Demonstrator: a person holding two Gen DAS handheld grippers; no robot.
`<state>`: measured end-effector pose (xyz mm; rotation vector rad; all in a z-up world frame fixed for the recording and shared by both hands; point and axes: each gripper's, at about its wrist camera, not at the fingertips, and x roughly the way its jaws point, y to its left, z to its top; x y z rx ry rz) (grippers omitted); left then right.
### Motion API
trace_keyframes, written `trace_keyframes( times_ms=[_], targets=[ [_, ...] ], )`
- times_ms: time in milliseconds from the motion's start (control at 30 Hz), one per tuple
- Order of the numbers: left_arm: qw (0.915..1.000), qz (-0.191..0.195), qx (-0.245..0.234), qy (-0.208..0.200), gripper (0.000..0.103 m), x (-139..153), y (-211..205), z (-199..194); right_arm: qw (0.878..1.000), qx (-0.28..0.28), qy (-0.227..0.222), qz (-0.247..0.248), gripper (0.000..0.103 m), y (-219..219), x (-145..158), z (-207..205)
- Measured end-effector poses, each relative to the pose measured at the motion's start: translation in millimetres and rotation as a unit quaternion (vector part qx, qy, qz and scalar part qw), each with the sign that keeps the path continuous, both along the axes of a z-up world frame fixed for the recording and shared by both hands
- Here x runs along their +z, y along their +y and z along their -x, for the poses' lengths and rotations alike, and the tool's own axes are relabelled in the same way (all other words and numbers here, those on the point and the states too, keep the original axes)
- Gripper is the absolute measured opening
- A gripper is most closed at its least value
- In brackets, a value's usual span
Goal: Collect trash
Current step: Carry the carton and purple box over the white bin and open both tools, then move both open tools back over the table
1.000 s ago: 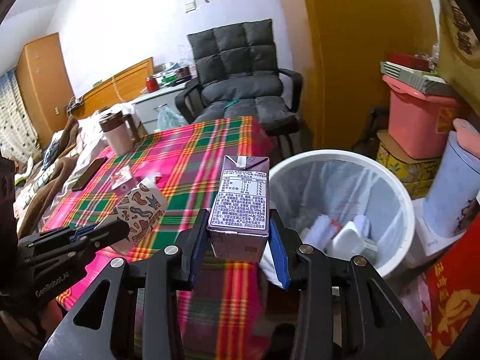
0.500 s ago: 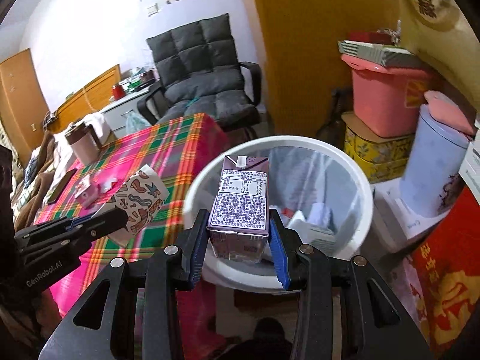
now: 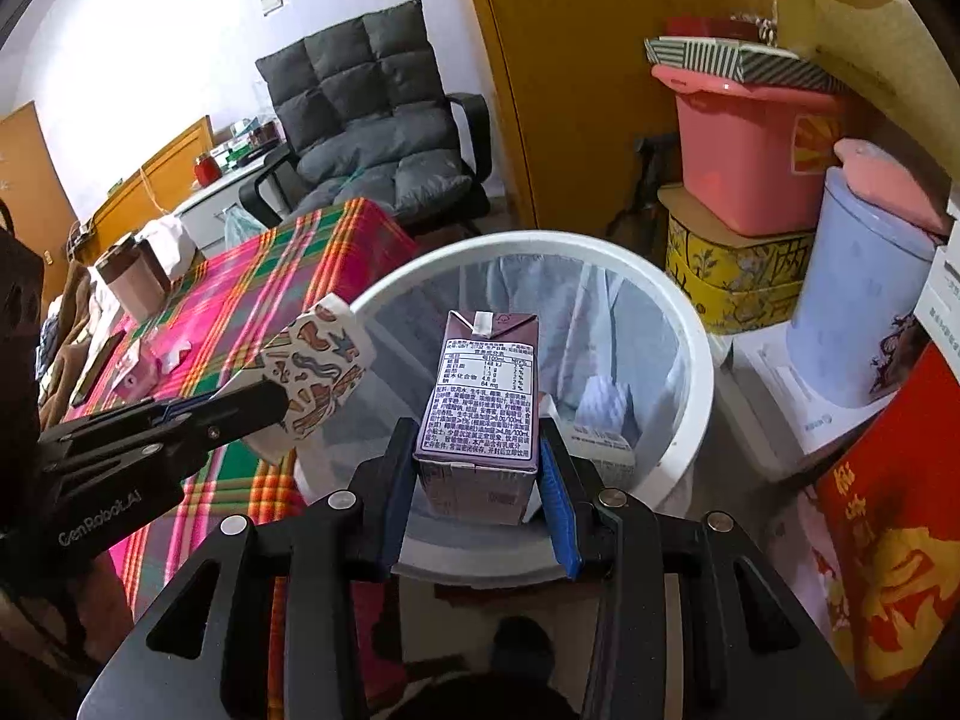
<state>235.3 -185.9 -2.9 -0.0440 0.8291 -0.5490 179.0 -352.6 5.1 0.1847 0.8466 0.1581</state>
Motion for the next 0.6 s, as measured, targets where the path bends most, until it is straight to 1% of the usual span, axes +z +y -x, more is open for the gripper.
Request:
trace_keyframes(
  times_ms=[133,233,267,367,400,600],
  targets=[
    [0.9999,-0.001,-0.009,0.005,0.009,-5,-4,-6,1.0,-0.002,0.012,-0.001,0.041,-3,-7,-5],
    [0.9999,0.004,-0.013,0.002,0.011,-4,-5,-7,1.0,0.002,0.008,-0.004,0.042,-2,-6,-4],
    [0.9999,0.006,-0.013,0.001,0.011,-4,-5,-7,1.0,0.004,0.005,-0.005,0.043,-2,-6,-3],
    [0.9999,0.009,-0.009,0.0,0.015,-3,-3,-7,1.0,0.005,-0.001,-0.007,0.051,-2,-3,-2],
    [0.9999,0.012,-0.007,0.0,0.016,-2,-1,-7,1.0,0.006,-0.003,-0.009,0.052,-2,-2,-1],
    [0.9998,0.019,-0.002,-0.008,0.017,5,8,0,1.0,0.003,-0.01,-0.003,0.052,0,4,3]
  ],
)
